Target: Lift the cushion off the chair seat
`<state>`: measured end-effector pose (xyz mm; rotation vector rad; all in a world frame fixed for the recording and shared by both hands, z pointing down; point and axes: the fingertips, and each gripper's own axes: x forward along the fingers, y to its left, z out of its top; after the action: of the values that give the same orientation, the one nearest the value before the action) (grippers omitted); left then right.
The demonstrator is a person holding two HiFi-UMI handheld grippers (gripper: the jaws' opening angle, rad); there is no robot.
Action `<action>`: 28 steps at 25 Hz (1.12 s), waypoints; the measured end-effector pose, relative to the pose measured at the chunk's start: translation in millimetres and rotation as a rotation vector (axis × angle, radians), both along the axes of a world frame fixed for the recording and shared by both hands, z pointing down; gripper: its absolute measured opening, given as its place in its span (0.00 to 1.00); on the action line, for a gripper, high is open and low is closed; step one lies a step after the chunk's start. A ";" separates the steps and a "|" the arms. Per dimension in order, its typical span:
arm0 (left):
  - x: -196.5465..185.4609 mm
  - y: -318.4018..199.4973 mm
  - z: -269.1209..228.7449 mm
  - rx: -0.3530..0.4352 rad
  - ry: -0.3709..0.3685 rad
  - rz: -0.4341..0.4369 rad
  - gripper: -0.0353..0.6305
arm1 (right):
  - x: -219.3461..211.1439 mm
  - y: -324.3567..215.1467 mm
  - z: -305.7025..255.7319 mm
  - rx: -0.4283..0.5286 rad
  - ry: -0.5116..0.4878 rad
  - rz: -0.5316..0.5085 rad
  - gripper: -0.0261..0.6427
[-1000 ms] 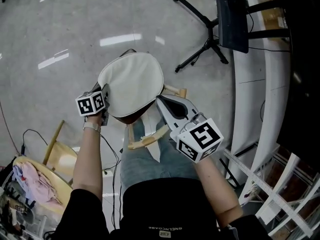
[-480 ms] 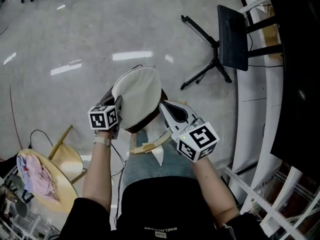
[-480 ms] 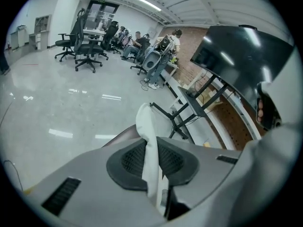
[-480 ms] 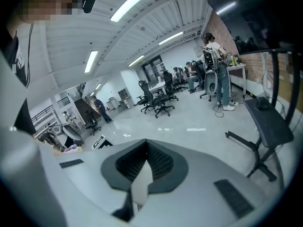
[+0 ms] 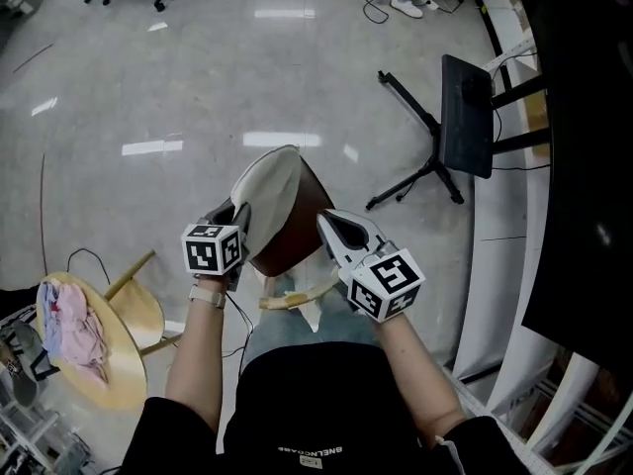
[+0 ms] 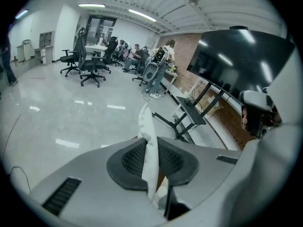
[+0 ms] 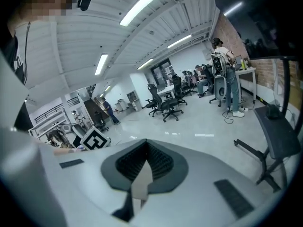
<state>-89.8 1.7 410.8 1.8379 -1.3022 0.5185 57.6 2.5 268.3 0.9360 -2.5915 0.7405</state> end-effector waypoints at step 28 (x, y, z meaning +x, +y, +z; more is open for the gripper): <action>37.1 27.3 -297.4 0.658 -0.035 -0.074 0.12 | -13.3 -10.3 -178.3 0.369 -0.206 -0.197 0.05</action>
<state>-52.8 29.1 113.4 2.2935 -1.6909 0.0735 44.2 -7.8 90.0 0.7111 -3.0145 0.3254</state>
